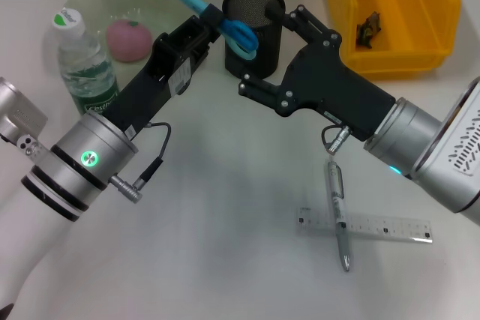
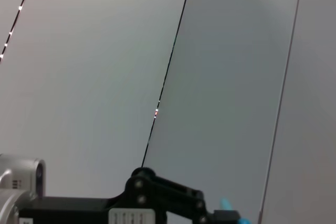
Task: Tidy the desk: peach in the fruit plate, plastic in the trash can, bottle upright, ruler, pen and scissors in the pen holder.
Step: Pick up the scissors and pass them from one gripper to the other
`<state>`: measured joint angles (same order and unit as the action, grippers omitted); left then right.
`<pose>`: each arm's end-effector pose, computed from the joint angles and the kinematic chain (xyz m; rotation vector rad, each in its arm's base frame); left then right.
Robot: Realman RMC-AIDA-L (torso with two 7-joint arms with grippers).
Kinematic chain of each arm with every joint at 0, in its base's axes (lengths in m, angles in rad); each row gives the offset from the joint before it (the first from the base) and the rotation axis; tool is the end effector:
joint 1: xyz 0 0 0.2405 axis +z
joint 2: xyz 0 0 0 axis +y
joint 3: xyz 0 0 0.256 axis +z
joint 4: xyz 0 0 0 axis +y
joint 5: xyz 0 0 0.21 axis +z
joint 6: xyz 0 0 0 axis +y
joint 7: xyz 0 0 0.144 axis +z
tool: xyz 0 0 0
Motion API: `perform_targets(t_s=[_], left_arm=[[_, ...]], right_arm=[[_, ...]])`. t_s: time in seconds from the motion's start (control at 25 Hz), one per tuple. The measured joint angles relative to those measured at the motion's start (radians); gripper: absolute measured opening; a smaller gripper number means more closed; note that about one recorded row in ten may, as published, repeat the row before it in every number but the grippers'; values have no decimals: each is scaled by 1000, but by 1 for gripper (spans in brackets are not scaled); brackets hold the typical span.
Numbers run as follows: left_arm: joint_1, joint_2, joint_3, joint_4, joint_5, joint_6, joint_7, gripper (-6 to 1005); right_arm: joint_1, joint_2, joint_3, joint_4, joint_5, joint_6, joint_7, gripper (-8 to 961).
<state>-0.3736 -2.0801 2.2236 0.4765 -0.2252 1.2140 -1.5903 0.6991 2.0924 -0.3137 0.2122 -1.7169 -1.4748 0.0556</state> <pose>-0.2176 0.3066 -0.0721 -1.7391 -1.7607 -1.7756 0.1976 0.3151 -0.0875 -2.1862 -0.0835 1.0433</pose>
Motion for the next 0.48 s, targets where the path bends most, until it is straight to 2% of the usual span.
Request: perform_targets(t_s=[0.48], left_arm=[[-6, 0, 0, 10, -3, -12, 3, 259]], right_arm=[[21, 0, 25, 20, 2, 48, -5, 801]])
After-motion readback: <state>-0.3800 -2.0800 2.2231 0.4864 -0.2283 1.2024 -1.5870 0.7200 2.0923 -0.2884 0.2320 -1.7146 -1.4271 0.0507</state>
